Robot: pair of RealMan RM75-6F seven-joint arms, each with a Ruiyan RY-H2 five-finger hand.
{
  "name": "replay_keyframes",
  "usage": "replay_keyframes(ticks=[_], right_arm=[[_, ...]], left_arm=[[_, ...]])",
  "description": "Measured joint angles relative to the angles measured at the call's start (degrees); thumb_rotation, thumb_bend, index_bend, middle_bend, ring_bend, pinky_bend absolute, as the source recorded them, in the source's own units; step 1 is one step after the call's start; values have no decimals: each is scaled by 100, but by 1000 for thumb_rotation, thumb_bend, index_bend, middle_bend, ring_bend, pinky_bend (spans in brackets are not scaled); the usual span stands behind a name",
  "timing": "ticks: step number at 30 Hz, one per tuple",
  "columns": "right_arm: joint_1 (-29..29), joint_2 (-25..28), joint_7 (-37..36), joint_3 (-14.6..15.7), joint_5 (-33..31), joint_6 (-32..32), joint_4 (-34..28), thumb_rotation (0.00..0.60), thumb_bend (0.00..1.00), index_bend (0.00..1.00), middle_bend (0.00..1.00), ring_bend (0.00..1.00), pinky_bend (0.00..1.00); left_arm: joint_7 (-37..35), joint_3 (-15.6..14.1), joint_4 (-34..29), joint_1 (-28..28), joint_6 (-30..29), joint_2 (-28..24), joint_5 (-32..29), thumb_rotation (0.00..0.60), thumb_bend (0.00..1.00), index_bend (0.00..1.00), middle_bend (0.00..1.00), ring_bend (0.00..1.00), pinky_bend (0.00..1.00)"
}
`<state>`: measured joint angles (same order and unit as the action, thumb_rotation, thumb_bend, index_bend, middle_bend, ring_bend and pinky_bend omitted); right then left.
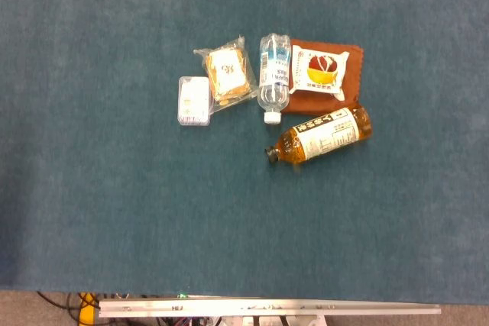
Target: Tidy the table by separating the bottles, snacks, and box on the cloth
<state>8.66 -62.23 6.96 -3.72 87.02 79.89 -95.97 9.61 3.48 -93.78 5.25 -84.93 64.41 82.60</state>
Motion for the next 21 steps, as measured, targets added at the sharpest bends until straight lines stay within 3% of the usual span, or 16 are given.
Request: replay_keyframes(ticks=[13, 21], right_arm=[[125, 22, -48, -2, 109, -72, -134, 600, 19, 104, 238, 265, 425], [437, 123, 200, -9, 289, -465, -537, 588, 0, 104, 237, 188, 214]], left_arm=[[-45, 14, 43, 3, -32, 30, 25, 600, 418, 109, 131, 65, 38], [-131, 10, 93, 0, -35, 18, 40, 600, 418, 109, 129, 65, 37]])
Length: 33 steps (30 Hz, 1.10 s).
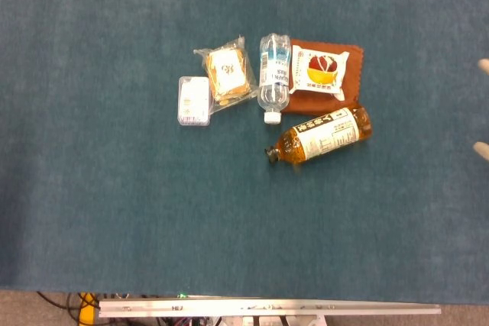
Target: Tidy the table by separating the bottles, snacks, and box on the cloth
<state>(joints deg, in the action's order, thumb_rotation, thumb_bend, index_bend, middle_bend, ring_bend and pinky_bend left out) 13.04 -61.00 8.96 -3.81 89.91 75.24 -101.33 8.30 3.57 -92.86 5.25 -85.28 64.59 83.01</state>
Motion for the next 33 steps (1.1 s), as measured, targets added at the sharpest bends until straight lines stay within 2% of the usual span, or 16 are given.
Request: replay_keyframes(ticks=[3, 7, 15, 20, 33], right_arm=[[222, 36, 243, -18, 47, -309, -196, 575, 0, 104, 237, 173, 196], [544, -25, 740, -61, 95, -710, -379, 597, 0, 104, 238, 170, 196], [1260, -496, 1451, -191, -191, -1701, -530, 600, 0, 104, 237, 170, 198], [1707, -955, 1781, -255, -536, -2195, -349, 600, 0, 104, 237, 170, 203], [2124, -2070, 2321, -146, -1192, -2554, 524, 600, 0, 104, 238, 170, 248]], left_arm=[[-51, -1, 16, -31, -45, -24, -2, 600, 418, 109, 127, 64, 38], [-133, -21, 39, -108, -148, -63, 14, 600, 418, 109, 127, 65, 37], [-344, -57, 126, -316, -347, -134, -36, 600, 419, 109, 127, 65, 37], [-396, -78, 149, -419, -421, -153, -82, 600, 419, 109, 127, 65, 37], [-469, -103, 188, -461, -355, -205, -84, 600, 418, 109, 124, 65, 37]])
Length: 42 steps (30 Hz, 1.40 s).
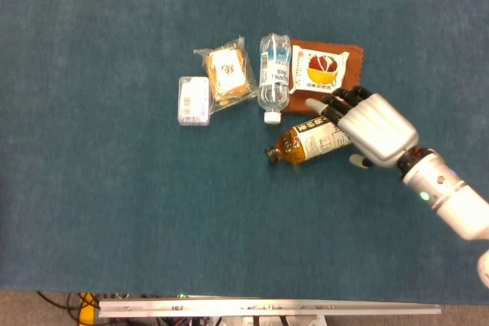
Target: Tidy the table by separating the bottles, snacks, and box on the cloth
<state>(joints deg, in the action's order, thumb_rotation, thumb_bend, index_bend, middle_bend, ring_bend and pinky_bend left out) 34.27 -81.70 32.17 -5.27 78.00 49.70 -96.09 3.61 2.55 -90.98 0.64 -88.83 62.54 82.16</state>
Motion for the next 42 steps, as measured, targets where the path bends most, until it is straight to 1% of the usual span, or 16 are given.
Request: replay_keyframes(ticks=[8, 15, 19, 22, 24, 26, 28, 30, 33, 36, 42], right_arm=[[253, -558, 167, 58, -269, -129, 569, 600, 0, 104, 238, 170, 248], [408, -755, 255, 117, -448, -199, 749, 600, 0, 104, 237, 170, 256], [432, -869, 247, 175, -476, -172, 868, 600, 0, 109, 250, 179, 290], [437, -973, 253, 218, -472, -117, 988, 600, 2, 166, 280, 216, 338], [440, -1047, 267, 250, -475, -92, 1060, 600, 22, 207, 300, 239, 385], [443, -1113, 281, 272, -484, -52, 1112, 600, 55, 281, 336, 288, 459], [441, -1160, 269, 275, -451, 26, 1153, 600, 68, 339, 367, 333, 527], [432, -1204, 240, 277, -387, 119, 1206, 600, 80, 422, 408, 391, 608], [405, -1278, 136, 275, -247, 306, 1305, 600, 87, 495, 445, 446, 667], [379, -1320, -27, 270, -136, 431, 1368, 600, 87, 524, 464, 482, 701], [324, -1183, -234, 283, 15, 595, 1305, 600, 85, 535, 480, 504, 711]], left_arm=[[-56, 13, 55, -20, 7, 8, -11, 600, 419, 109, 124, 65, 38], [-118, 16, 114, -49, 11, 18, -28, 600, 419, 109, 124, 65, 37], [-149, 18, 148, -56, 16, 29, -26, 600, 418, 109, 124, 65, 37], [-171, 24, 176, -58, 20, 37, -23, 600, 418, 109, 124, 65, 38], [-184, 26, 189, -59, 22, 41, -17, 600, 418, 109, 124, 65, 37], [-198, 27, 204, -63, 16, 46, -10, 600, 418, 109, 124, 65, 37], [-210, 30, 218, -67, 12, 51, -9, 600, 418, 109, 124, 65, 38], [-225, 34, 232, -73, 9, 55, -13, 600, 418, 109, 124, 65, 37], [-247, 40, 257, -78, 13, 65, -24, 600, 419, 109, 123, 65, 37], [-257, 45, 268, -79, 32, 72, -39, 600, 419, 109, 124, 65, 37], [-264, 54, 275, -83, 44, 68, -52, 600, 418, 109, 124, 65, 37]])
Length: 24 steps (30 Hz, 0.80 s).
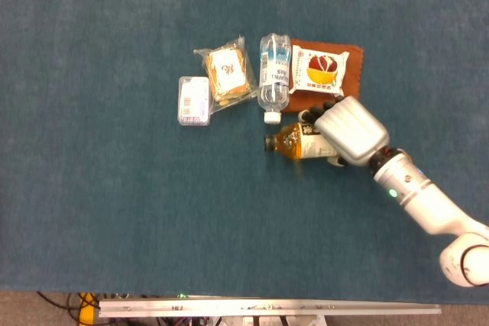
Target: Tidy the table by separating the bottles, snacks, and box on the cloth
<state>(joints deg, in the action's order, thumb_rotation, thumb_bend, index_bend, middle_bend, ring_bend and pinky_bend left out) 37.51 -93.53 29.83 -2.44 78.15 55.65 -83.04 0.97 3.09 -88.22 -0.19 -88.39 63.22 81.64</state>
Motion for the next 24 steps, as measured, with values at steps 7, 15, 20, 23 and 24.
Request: replay_keyframes(ticks=[7, 15, 20, 23, 24], right_arm=[[-171, 591, -180, -67, 6, 305, -372, 600, 80, 538, 484, 507, 711], [-335, 1191, -96, -281, -551, 449, -630, 600, 80, 537, 484, 507, 711], [-343, 1286, 26, -362, -860, 377, -652, 600, 79, 537, 484, 507, 711], [-294, 1218, 97, -324, -851, 297, -622, 600, 79, 537, 484, 507, 711], [-275, 1185, 118, -305, -835, 271, -613, 600, 79, 537, 484, 507, 711]], left_arm=[[27, 11, -8, 23, 48, 0, -9, 600, 418, 109, 123, 65, 37], [60, 8, 11, 106, 155, 54, 40, 600, 418, 109, 124, 65, 38], [70, 12, 33, 136, 199, 81, 38, 600, 418, 109, 124, 65, 37], [61, 10, 43, 135, 205, 80, 30, 600, 418, 109, 124, 65, 38], [55, 9, 46, 131, 200, 78, 29, 600, 418, 109, 124, 65, 38]])
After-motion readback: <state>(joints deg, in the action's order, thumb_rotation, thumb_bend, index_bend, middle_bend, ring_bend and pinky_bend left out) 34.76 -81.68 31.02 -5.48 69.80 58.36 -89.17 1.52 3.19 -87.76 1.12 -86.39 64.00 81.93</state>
